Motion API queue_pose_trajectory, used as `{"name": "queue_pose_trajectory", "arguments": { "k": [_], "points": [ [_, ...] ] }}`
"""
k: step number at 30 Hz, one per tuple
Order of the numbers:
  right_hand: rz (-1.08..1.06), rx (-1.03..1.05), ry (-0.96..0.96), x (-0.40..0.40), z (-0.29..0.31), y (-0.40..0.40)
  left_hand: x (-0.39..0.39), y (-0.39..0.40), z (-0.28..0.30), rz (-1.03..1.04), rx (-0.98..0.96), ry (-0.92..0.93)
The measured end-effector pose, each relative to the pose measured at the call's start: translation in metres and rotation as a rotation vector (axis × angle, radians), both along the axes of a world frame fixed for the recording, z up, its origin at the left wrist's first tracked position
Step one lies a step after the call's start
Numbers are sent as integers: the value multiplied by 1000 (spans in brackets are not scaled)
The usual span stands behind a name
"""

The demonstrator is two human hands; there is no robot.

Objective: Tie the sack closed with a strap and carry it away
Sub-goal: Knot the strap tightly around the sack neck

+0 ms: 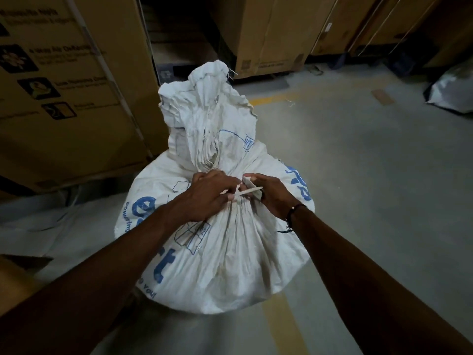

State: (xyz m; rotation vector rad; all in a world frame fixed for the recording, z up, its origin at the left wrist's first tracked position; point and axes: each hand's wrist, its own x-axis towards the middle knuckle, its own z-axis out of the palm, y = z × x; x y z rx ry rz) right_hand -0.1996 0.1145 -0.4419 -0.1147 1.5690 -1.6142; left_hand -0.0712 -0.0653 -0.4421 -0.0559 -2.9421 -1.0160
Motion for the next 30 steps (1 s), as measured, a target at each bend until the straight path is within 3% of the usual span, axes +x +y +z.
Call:
{"name": "queue_pose_trajectory", "arguments": {
  "k": [6, 10, 14, 20, 26, 30],
  "points": [
    [-249, -123, -243, 21, -22, 0, -19, -15, -5, 102, 187, -198],
    [-310, -191, -231, 38, -50, 12, -24, -17, -8, 86, 284, -238],
    [-395, -284, -273, 44, -71, 14, -20, -4, -21, 89, 225, -154],
    [-400, -365, -111, 45, -104, 22, -17, 24, -56, 146, 46, 25],
    [-392, -450, -155, 46, -118, 20, -20, 30, -71, 188, 51, 177],
    [-382, -501, -69, 45, -130, 19, -19, 36, -79, 272, 121, 398]
  ]
}}
